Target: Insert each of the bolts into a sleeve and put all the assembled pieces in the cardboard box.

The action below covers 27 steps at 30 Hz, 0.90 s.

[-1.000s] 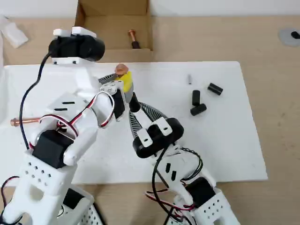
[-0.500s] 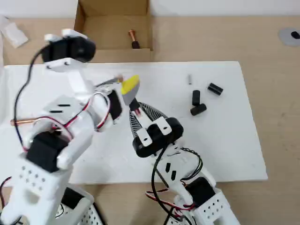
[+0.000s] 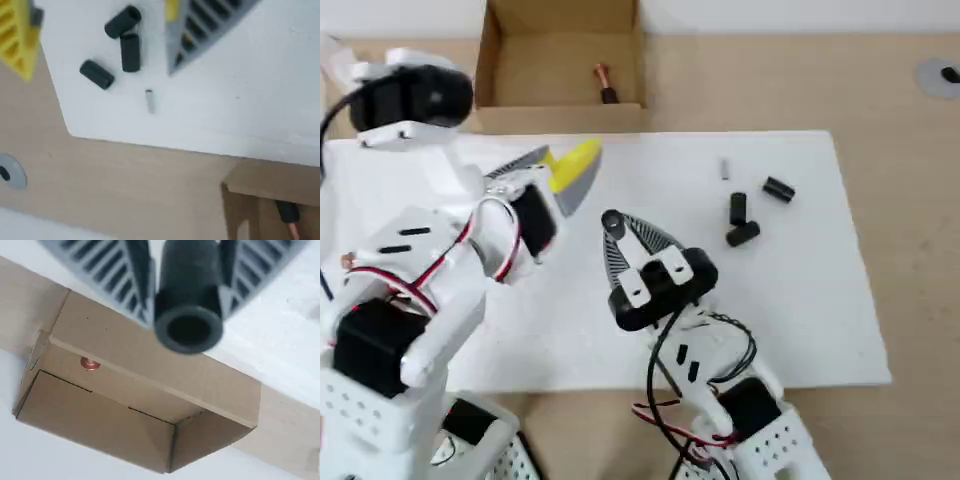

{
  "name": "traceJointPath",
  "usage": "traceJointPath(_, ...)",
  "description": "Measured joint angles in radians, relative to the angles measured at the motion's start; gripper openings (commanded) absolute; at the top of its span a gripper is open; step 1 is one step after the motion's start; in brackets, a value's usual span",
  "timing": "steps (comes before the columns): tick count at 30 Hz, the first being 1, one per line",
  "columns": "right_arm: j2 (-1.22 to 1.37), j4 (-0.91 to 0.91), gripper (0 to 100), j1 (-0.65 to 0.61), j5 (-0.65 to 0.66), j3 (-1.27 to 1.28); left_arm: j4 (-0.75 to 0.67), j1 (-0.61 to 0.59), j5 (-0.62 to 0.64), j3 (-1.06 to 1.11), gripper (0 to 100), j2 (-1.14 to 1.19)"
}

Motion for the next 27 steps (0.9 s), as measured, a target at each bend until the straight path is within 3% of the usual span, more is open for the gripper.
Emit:
traceJointPath(5, 0.000, 0.000, 0.9, 0.018, 0.000, 0.000, 0.063, 0.014, -0.061, 0.000, 19, 0.002)
traceJointPath(11, 0.000, 0.000, 0.9, 0.147, 0.000, -0.012, 0.144, 0.034, -0.178, 0.025, 8, 0.038)
traceJointPath(14, 0.000, 0.041, 0.9, 0.176, -0.003, -0.049, 0.144, 0.011, -0.184, 0.049, 11, 0.081)
traceJointPath(19, 0.002, 0.155, 0.9, 0.095, -0.034, -0.054, 0.144, -0.066, -0.183, 0.054, 14, 0.132)
traceJointPath(27, 0.157, 0.167, 1.0, -0.031, -0.035, -0.054, 0.149, -0.141, -0.183, 0.061, 14, 0.137)
